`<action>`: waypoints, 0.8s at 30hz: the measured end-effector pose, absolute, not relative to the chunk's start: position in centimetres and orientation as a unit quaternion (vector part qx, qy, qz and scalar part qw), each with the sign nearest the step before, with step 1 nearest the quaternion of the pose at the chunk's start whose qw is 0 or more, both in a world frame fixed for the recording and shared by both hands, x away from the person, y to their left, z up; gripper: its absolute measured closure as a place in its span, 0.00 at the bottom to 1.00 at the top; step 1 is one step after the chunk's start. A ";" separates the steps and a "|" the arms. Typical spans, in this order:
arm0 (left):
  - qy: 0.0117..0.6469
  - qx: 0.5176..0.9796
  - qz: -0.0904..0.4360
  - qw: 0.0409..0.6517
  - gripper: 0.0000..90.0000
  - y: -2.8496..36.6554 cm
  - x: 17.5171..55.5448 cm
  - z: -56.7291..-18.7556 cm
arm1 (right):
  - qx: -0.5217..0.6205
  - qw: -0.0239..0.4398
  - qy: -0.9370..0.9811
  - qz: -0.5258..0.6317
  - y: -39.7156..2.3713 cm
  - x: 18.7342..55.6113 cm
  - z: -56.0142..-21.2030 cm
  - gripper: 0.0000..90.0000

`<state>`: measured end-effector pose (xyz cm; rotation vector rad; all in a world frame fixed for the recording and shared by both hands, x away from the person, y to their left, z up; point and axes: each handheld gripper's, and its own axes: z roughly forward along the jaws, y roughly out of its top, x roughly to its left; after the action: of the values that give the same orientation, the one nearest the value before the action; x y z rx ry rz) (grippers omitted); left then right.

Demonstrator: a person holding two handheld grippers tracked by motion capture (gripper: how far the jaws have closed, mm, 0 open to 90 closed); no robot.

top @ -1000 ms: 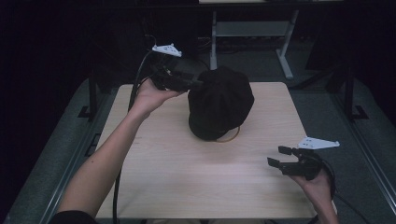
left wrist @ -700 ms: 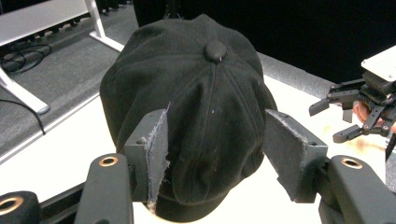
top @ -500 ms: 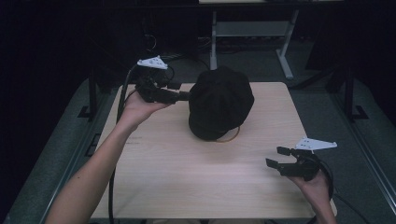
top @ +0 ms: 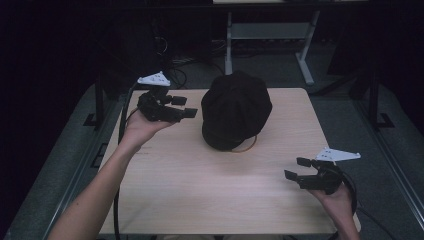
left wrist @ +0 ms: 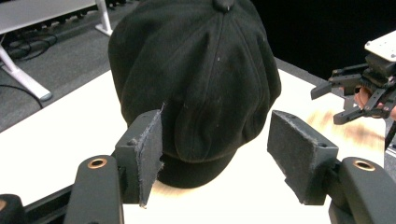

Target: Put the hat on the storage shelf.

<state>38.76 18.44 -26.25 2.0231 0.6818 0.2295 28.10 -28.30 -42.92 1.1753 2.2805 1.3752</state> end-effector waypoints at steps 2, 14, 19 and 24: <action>0.283 0.826 0.092 0.479 0.39 18.7 38.5 -26.7 | 0.401 0.115 0.778 0.469 -28.3 28.1 -42.9 0.27; 0.289 0.823 0.101 0.479 0.38 20.0 36.9 -28.6 | 0.403 0.121 0.776 0.469 -28.4 27.9 -42.9 0.26; 0.296 0.821 0.102 0.477 0.38 20.7 36.3 -29.6 | 0.402 0.117 0.779 0.467 -28.1 27.8 -43.1 0.26; 0.302 0.820 0.104 0.474 0.37 21.5 35.7 -30.7 | 0.400 0.119 0.780 0.466 -27.9 27.8 -43.1 0.26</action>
<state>35.67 21.53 -30.72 2.0061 0.7395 0.2541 27.81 -27.94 -43.08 1.1682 2.2816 1.3635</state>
